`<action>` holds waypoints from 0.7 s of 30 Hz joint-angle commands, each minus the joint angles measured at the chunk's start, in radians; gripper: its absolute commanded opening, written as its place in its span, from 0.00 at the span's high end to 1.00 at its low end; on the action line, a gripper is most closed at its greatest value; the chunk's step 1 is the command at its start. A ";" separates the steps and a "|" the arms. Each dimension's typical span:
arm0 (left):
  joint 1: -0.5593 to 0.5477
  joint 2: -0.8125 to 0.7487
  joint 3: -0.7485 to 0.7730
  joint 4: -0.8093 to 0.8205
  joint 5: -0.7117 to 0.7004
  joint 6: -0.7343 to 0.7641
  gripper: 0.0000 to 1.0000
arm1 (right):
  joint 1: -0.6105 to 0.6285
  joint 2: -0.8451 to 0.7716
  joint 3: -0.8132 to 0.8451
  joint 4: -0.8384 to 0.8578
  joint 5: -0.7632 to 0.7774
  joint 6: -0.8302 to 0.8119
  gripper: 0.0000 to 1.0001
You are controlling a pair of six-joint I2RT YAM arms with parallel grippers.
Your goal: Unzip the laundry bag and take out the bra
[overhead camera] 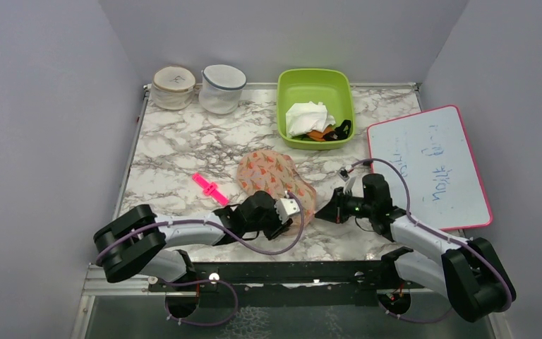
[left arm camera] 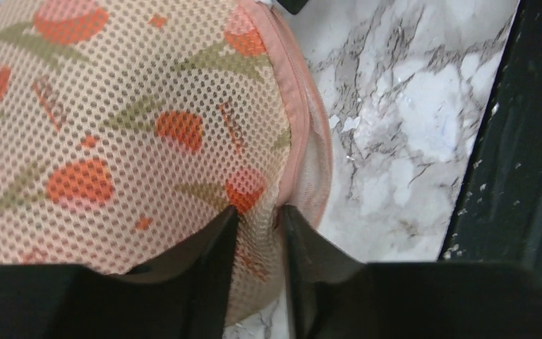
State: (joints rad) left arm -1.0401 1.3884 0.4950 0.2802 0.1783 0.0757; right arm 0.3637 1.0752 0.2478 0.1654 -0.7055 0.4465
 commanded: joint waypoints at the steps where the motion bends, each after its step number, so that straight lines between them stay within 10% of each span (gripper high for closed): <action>1: -0.025 -0.109 -0.026 0.028 -0.080 -0.218 0.67 | 0.002 0.021 0.012 0.024 -0.004 0.017 0.99; 5: -0.100 -0.163 0.018 -0.001 -0.159 -0.310 0.45 | 0.013 0.050 -0.003 0.081 -0.007 0.031 0.99; 21: -0.253 0.118 0.276 -0.106 -0.641 -0.236 0.48 | 0.024 0.067 0.011 0.064 0.016 0.007 0.99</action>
State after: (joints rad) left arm -1.2900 1.4582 0.7425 0.1997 -0.3279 -0.2066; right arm 0.3805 1.1473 0.2485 0.2039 -0.7040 0.4519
